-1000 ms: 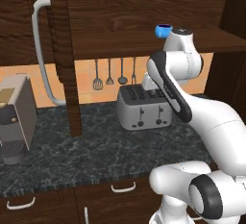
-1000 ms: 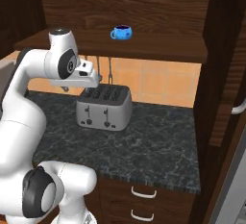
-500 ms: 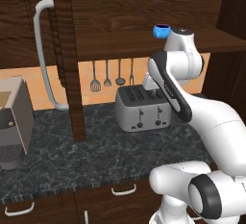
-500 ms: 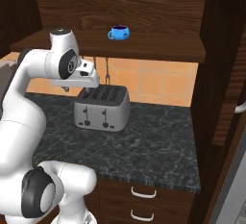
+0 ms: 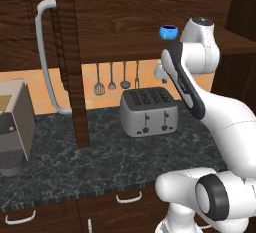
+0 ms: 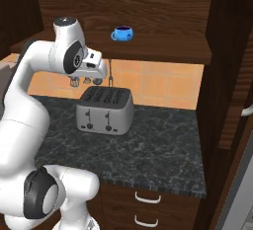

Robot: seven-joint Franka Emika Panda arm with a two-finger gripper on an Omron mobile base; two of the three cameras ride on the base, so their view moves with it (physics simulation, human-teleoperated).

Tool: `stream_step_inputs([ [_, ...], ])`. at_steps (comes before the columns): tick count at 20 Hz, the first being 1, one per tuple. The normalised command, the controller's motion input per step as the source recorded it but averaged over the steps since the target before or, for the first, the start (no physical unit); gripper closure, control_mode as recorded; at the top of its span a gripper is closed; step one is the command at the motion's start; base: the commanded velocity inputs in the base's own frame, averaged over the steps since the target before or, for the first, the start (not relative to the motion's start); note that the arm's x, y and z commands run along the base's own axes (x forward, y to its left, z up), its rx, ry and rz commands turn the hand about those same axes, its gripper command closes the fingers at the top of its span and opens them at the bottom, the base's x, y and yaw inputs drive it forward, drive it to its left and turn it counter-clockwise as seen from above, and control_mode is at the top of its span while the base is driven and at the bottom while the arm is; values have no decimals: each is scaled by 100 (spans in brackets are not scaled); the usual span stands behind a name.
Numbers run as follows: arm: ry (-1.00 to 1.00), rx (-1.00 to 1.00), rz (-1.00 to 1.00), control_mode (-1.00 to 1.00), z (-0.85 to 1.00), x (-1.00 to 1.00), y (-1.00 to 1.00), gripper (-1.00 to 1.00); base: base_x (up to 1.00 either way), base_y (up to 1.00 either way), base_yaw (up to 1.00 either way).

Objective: Gather all objects into one cabinet and sort the glasses and bowls to opposite sides.

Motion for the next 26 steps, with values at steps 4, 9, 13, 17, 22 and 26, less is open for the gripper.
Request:
stream_step_inputs([
  [4,-19,1,-9,-100,94,34,-26,-100,0,0,0],
  [9,-26,0,-13,-100,69,28,-17,-100,0,0,0],
  [13,-26,0,-14,-100,28,26,-2,-100,0,0,0],
  [17,-27,0,-17,-100,7,13,0,-100,0,0,0],
  [22,-21,2,-10,-100,0,17,0,-100,0,0,0],
  [26,-22,2,-3,-100,0,26,0,-100,0,0,0],
])
